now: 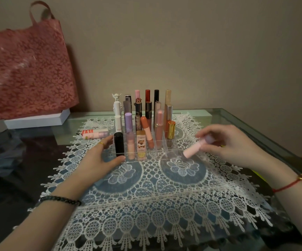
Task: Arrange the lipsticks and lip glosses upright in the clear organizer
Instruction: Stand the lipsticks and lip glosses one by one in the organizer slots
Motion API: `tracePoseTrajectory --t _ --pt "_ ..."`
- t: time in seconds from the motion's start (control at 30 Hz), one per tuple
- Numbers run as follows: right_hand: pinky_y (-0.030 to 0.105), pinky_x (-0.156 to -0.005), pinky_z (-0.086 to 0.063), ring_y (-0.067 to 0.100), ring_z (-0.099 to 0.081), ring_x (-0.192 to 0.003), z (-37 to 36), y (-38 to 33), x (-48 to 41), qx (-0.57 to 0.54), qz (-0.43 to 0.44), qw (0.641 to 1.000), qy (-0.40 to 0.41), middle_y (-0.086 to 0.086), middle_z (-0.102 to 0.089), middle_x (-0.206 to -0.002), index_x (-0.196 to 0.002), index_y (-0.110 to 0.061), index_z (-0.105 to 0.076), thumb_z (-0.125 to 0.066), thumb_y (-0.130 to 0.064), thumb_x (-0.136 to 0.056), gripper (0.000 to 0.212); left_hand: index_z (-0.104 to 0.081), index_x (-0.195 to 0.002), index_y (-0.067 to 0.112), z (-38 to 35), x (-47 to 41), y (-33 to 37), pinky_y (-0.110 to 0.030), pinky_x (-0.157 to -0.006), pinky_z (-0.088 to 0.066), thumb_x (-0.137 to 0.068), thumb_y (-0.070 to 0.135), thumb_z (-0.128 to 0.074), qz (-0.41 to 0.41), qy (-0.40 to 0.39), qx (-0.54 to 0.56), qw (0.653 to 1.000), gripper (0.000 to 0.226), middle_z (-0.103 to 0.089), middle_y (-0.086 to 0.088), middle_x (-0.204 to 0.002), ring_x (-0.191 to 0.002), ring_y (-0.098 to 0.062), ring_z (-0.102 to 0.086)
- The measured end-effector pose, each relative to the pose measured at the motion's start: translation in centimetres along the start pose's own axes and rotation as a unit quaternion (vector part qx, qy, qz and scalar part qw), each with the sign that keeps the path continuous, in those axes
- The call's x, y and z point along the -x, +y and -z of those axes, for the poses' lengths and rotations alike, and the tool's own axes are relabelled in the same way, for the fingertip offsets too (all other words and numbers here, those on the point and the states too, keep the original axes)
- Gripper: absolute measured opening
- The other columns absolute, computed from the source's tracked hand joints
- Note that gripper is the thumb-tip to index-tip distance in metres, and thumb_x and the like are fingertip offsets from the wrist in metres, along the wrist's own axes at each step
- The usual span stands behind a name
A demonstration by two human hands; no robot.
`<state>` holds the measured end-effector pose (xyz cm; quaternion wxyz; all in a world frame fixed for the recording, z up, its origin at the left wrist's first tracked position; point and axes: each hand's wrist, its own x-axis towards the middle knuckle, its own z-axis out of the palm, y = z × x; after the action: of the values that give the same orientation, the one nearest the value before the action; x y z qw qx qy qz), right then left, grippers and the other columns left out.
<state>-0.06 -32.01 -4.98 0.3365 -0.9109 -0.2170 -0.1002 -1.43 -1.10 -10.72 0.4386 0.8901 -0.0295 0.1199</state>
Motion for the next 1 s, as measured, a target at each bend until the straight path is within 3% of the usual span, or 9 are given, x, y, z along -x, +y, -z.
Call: tracePoseTrajectory --t 0.17,0.37,0.5,0.77,1.0 --pt "0.023 -0.074 -0.055 0.008 -0.064 -0.084 -0.3 -3.3 -2.1 -0.084 0.024 0.993 0.081 -0.006 -0.063 -0.096 -0.101 -0.028 -0.061 -0.072 -0.012 -0.072 0.035 -0.031 -0.138 0.024 0.0 -0.1 0.1 -0.031 -0.102 -0.032 -0.074 0.031 -0.069 0.005 0.002 -0.024 1.0 0.074 -0.044 0.002 -0.138 -0.125 -0.012 -0.04" --pt "0.012 -0.063 -0.05 0.005 -0.061 -0.079 -2.4 -6.1 -4.5 -0.158 0.031 0.975 0.153 -0.008 -0.061 -0.087 -0.103 -0.027 -0.056 -0.072 -0.01 -0.072 0.039 -0.029 -0.139 0.025 0.0 0.0 0.4 -0.029 -0.1 -0.034 -0.075 0.029 -0.069 0.011 0.0 -0.022 1.0 0.075 -0.044 0.004 -0.137 -0.124 -0.012 -0.041" --pt "0.003 -0.058 -0.045 0.002 -0.06 -0.079 -4.3 -7.1 -5.4 -0.186 0.013 0.97 0.156 -0.008 -0.062 -0.09 -0.105 -0.024 -0.051 -0.072 -0.009 -0.073 0.041 -0.029 -0.139 0.025 0.1 0.1 0.4 -0.025 -0.097 -0.032 -0.075 0.028 -0.069 0.01 -0.001 -0.011 1.0 0.075 -0.044 0.005 -0.137 -0.121 -0.008 -0.04" --pt "0.012 -0.065 -0.051 0.006 -0.058 -0.076 -7.6 -6.5 -5.5 -0.161 0.001 0.975 0.154 -0.007 -0.06 -0.091 -0.104 -0.023 -0.056 -0.065 -0.008 -0.078 0.031 -0.029 -0.139 0.023 0.1 0.1 0.4 -0.024 -0.099 -0.03 -0.076 0.024 -0.069 -0.004 -0.011 0.023 1.0 0.075 -0.044 0.006 -0.137 -0.116 -0.002 -0.038" --pt "0.007 -0.063 -0.047 0.002 -0.056 -0.073 -9.0 -5.7 -5.0 -0.136 0.003 0.983 0.122 -0.008 -0.059 -0.087 -0.104 -0.023 -0.058 -0.065 -0.008 -0.078 0.031 -0.029 -0.139 0.023 0.1 0.1 0.2 -0.026 -0.101 -0.031 -0.075 0.023 -0.069 0.004 -0.015 0.04 0.999 0.076 -0.043 0.006 -0.137 -0.116 -0.001 -0.037"
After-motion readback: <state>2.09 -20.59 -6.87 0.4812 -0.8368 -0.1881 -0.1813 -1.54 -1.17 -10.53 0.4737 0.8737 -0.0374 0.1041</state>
